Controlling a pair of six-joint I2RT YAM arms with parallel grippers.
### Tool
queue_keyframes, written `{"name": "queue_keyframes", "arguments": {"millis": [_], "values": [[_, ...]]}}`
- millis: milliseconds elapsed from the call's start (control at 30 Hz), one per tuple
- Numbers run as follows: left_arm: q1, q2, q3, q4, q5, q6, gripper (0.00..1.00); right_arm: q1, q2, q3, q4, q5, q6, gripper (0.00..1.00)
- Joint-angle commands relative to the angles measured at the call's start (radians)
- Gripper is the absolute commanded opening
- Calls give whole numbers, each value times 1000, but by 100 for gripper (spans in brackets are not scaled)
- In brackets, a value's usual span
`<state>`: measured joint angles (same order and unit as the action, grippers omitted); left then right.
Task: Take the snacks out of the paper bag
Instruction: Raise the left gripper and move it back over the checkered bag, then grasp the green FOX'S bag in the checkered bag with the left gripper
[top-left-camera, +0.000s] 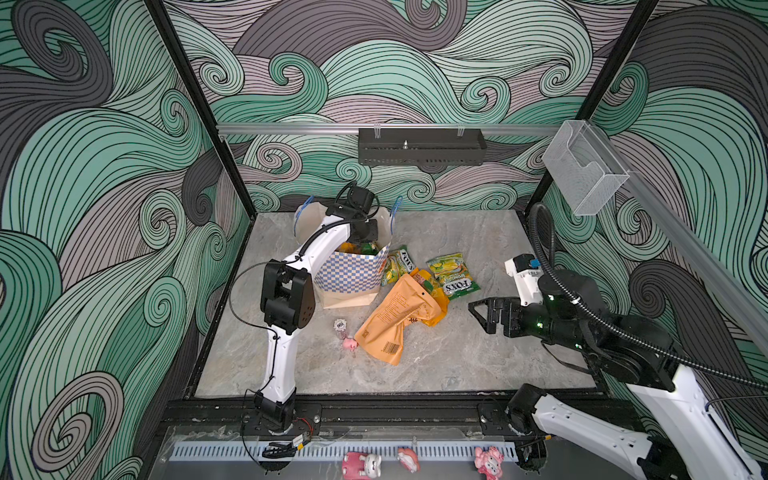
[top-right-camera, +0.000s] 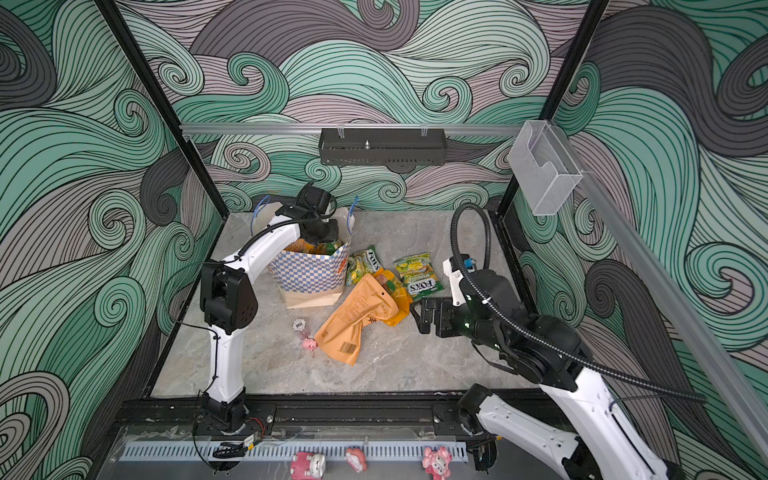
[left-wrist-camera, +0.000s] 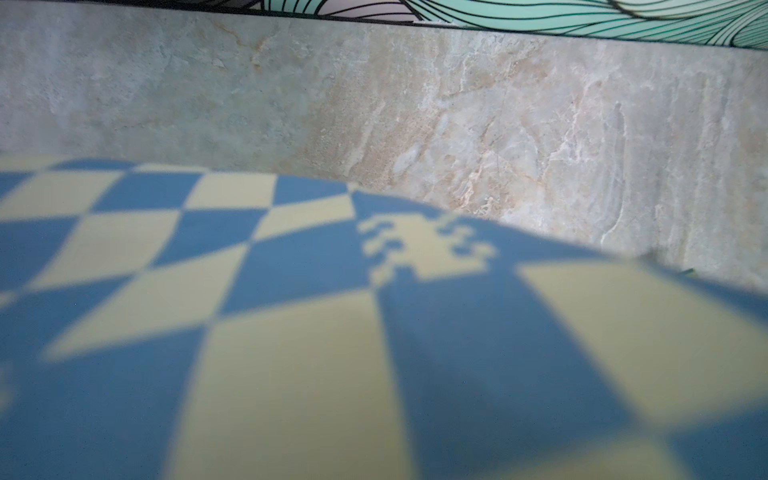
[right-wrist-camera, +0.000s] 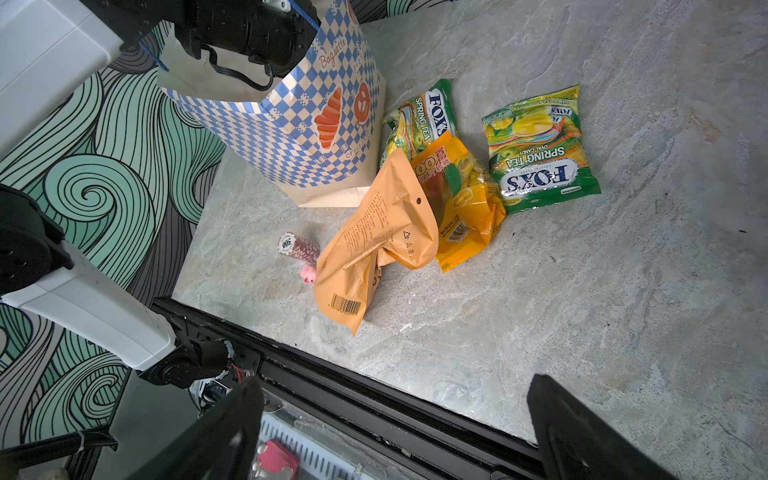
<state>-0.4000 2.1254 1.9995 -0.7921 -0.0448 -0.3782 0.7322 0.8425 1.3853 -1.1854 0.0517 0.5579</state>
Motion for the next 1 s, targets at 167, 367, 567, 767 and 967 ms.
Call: {"name": "queue_keyframes", "arguments": {"millis": [167,367,567,767,967], "values": [[8,-5,33,-38,9,10,0,6,-1,15,10,12,5,99],[10,-40,67,-16,23,17,0,6,-3,14,10,14,7,99],[10,-79,101,-9,28,24,0,6,-3,15,10,12,5,99],[11,-119,128,-8,23,28,0,6,-3,14,16,11,4,99],[12,-150,158,-13,8,39,0,6,5,17,17,6,4,99]]}}
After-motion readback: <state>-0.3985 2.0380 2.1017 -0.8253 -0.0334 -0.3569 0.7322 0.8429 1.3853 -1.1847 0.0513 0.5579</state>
